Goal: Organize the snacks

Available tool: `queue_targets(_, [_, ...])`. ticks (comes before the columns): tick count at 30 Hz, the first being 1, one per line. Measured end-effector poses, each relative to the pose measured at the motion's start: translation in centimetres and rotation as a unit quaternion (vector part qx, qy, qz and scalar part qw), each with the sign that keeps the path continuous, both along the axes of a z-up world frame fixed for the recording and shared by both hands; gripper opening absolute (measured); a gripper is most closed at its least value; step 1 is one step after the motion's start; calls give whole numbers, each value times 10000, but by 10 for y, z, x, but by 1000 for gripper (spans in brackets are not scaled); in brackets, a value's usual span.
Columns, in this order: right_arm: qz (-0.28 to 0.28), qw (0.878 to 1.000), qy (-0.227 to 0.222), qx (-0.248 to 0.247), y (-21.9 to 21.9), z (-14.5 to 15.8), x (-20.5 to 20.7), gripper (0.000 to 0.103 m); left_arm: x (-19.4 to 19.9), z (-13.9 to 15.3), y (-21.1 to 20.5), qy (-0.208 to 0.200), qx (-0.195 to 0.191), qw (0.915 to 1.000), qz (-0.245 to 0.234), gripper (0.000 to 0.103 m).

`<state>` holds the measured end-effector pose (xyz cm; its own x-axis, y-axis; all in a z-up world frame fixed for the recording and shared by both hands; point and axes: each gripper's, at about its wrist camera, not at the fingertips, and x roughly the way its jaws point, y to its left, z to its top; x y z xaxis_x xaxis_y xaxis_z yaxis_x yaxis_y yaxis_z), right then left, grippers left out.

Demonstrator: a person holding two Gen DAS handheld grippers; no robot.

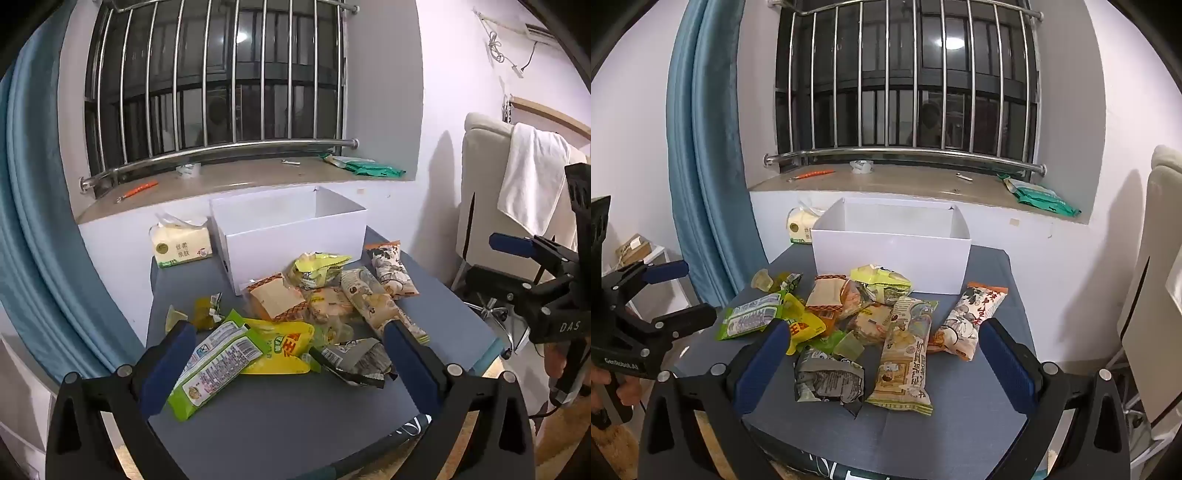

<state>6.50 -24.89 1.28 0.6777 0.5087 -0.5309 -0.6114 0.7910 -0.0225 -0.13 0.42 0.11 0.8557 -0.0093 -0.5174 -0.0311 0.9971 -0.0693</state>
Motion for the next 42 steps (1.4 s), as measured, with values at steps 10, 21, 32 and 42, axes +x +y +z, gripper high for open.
queue_targets(10, [-46, 9999, 76, 79, -1, -4, 2, 103, 2, 8, -7, 104, 219, 9996, 121, 103])
queue_targets(21, [-33, 9997, 216, 115, -4, -2, 5, 103, 1, 6, -7, 122, 166, 9997, 95, 103])
queue_targets(32, [-29, 9996, 271, 101, -5, -3, 5, 103, 1, 6, -8, 132, 143, 9998, 81, 103])
queue_targets(42, [-50, 9994, 321, 116, -7, -4, 5, 103, 2, 7, -10, 137, 131, 9998, 43, 103])
